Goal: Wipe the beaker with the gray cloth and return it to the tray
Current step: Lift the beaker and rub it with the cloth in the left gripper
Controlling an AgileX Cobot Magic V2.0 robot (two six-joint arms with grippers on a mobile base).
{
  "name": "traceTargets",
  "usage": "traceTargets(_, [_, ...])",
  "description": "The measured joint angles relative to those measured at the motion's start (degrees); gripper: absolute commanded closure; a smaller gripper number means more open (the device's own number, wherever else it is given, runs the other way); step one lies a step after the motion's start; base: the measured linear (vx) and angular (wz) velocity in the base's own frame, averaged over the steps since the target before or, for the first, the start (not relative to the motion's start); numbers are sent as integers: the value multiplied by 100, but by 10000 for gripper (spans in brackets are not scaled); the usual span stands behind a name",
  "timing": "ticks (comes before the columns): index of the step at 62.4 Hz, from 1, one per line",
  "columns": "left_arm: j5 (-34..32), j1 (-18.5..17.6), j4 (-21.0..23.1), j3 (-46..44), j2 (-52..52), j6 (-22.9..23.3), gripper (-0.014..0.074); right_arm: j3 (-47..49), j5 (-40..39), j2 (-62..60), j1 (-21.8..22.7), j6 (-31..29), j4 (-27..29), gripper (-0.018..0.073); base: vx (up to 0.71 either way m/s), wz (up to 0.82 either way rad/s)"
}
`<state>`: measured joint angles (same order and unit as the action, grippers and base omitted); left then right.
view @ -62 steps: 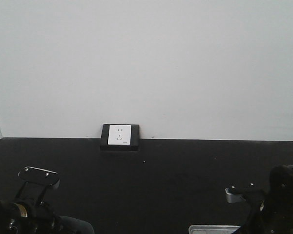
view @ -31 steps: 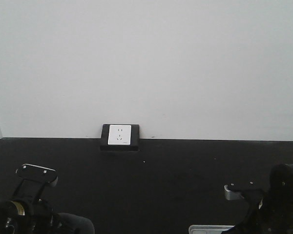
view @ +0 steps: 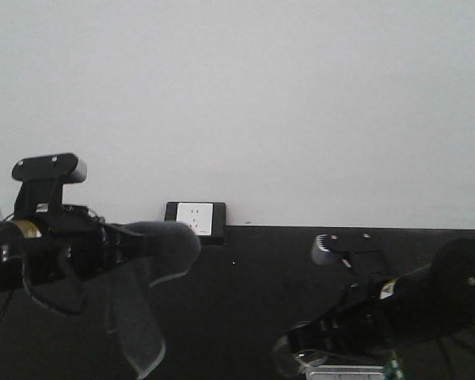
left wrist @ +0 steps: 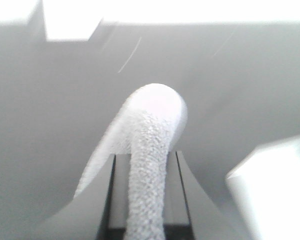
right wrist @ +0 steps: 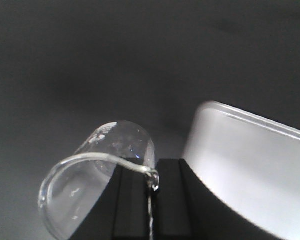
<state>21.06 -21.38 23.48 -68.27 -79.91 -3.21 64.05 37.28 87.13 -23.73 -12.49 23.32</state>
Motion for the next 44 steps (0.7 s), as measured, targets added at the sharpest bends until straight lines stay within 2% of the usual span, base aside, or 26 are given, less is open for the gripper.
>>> traceTargets(6, [172,-279,163,-234,-118,0,598,100,-227,-6,-632,142,270,570,0,0])
traceTargets(12, [761,-494,209,-277,-186,-37,598,285,-537,-6,-869,519,270,570,0,0])
traceTargets(20, [1945,-617,291,-285,-199,-79,598,715,-871,-6,-582,1190,-127,570,0,0])
traceTargets(25, [2634,-661,450,-285,-199,-157,596,968,-897,-6,-337,1400,-354,570,0,0])
traceTargets(29, [2878,-716,584,-285,-199,-337,596,1114,-880,-6,-176,1489,-447,570,0,0])
traceTargets(33, [2718,-764,724,-285,-199,-479,596,1177,-728,-6,-143,1519,-467,570,0,0])
traceTargets(37, [2175,-779,782,-285,-199,-535,596,1192,-391,-6,-229,1514,-467,570,0,0])
traceTargets(44, [576,-774,797,-285,-199,-567,596,1191,410,-1,-473,1466,-472,570,0,0])
